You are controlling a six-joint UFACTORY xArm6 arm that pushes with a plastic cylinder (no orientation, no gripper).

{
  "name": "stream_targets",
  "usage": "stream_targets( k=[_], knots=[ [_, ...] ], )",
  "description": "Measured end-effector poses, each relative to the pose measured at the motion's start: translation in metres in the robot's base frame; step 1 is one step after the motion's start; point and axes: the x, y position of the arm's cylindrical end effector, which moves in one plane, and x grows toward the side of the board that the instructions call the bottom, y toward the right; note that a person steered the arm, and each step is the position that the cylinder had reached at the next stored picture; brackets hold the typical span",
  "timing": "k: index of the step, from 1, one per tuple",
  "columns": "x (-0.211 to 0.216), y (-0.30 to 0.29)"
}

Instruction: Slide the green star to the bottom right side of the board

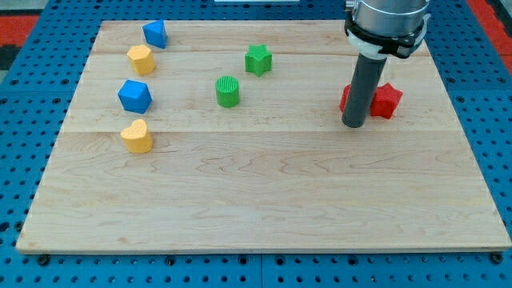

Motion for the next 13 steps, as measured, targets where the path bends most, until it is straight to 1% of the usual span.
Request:
stream_targets(
  k=[2,4,5,6,7,8,9,10,11,12,13],
  knots=[
    [0.000,0.000],
    [0.000,0.013],
    [0.009,-0.044],
    [0.014,-0.053],
    [-0.031,-0.068],
    [-0.102,-0.024],
    [-0.170,-0.030],
    [-0.205,-0.052],
    [-0.199,-0.130],
    [-0.155,-0.146],
    [-0.133,-0.147]
  ],
)
